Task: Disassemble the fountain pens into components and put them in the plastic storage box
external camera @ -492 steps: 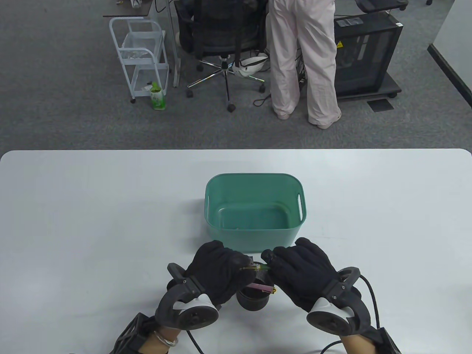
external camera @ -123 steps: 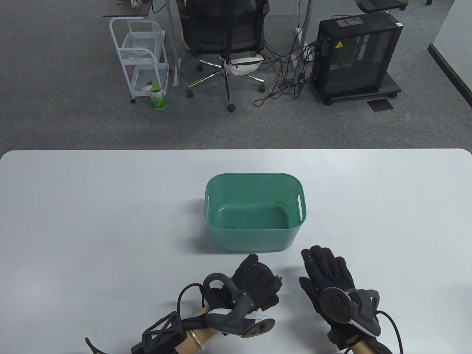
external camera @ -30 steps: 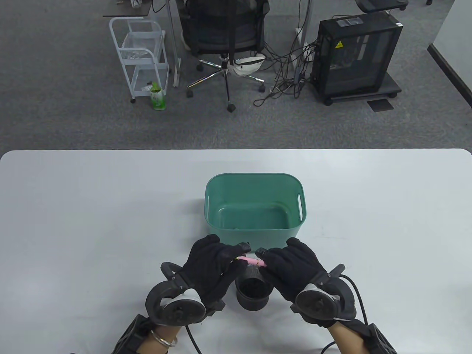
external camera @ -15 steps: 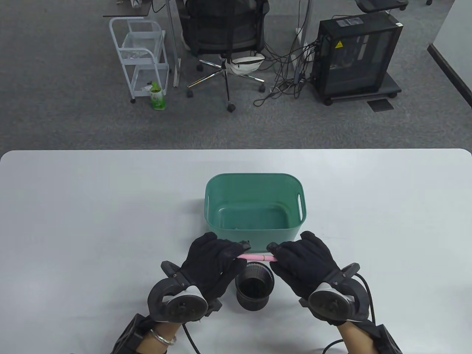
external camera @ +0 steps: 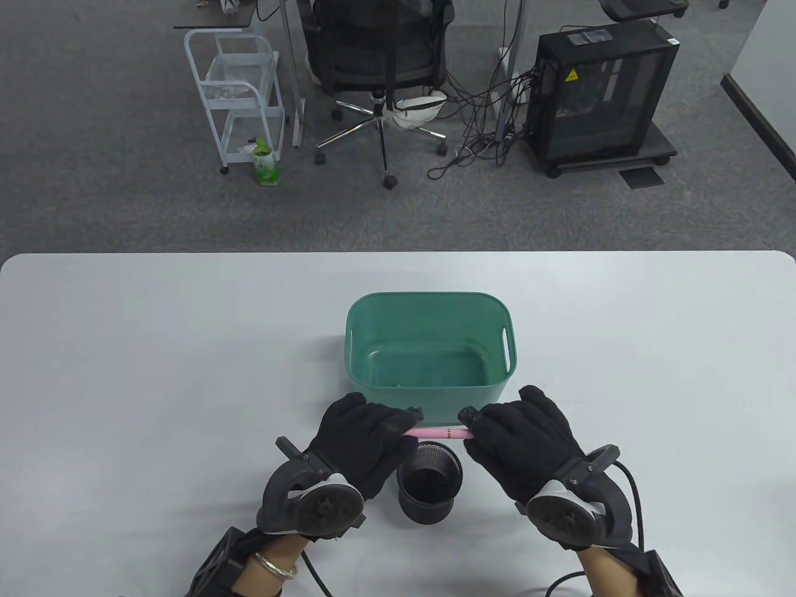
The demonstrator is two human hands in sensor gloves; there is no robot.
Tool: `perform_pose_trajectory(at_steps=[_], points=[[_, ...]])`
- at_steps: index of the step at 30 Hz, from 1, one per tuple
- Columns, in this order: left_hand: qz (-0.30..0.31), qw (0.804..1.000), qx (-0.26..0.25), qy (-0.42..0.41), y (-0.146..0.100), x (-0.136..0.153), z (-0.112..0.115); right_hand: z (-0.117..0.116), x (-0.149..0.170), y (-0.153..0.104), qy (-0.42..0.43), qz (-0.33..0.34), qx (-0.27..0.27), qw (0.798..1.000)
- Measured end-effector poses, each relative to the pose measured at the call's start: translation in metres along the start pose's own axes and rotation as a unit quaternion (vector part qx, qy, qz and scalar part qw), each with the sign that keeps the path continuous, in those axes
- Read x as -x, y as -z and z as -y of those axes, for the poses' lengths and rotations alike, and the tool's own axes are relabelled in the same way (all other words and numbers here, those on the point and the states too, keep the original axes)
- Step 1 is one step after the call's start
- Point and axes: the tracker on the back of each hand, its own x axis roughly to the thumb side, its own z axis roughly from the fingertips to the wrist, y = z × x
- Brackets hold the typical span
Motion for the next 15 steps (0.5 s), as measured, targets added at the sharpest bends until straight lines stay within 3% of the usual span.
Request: perform_pose_trajectory(at_steps=[15], points=[[0.029, 0.999, 0.025, 0.01, 0.0013, -0.0072, 0.0018, -0.0002, -0.0075, -0.0011, 0.005, 0.025, -0.011, 1.0]])
